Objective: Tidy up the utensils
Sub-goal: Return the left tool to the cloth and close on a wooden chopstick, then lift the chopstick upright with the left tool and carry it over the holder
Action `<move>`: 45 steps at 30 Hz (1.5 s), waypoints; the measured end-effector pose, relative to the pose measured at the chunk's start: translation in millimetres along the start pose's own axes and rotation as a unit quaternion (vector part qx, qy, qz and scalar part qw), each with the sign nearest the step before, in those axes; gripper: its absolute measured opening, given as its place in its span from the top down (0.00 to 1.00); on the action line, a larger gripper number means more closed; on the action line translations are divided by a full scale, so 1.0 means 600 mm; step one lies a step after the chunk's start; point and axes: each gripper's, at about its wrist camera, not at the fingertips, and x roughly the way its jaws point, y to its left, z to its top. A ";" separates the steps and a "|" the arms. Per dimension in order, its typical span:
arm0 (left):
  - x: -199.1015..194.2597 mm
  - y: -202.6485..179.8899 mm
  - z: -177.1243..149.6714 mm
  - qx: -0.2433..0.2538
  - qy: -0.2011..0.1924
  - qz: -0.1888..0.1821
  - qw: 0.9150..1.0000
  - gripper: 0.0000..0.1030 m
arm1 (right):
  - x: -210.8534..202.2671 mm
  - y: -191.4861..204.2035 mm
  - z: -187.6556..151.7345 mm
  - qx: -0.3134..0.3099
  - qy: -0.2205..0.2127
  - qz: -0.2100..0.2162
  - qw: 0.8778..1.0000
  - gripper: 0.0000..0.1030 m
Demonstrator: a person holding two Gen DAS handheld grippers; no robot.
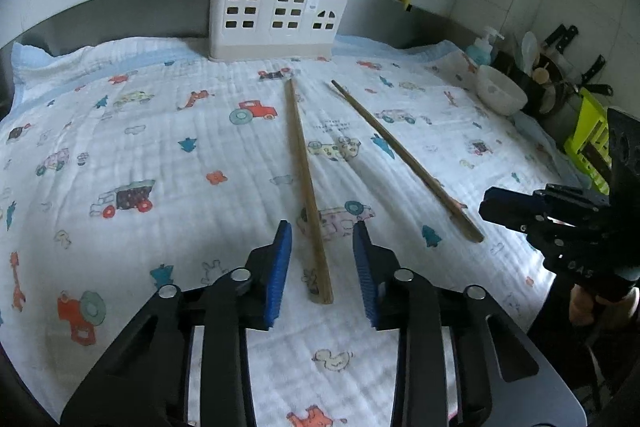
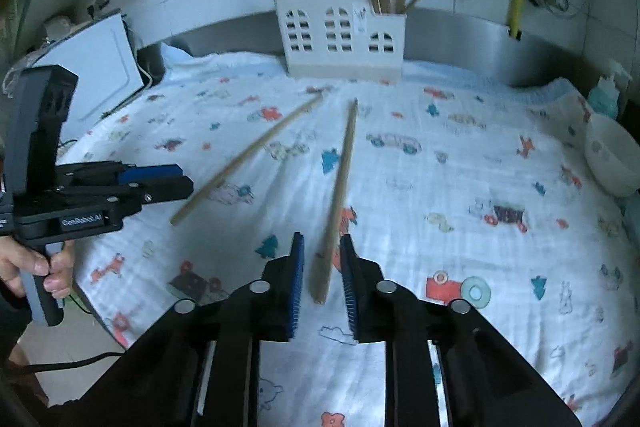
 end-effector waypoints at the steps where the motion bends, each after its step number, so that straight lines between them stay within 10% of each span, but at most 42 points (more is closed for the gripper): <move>1: 0.004 0.000 0.001 0.001 0.002 0.000 1.000 0.76 | 0.004 -0.001 -0.002 0.001 0.003 0.000 1.000 0.86; 45: 0.027 0.009 0.020 -0.028 0.017 0.003 0.999 0.94 | 0.018 -0.005 -0.007 0.024 0.003 -0.011 1.000 0.93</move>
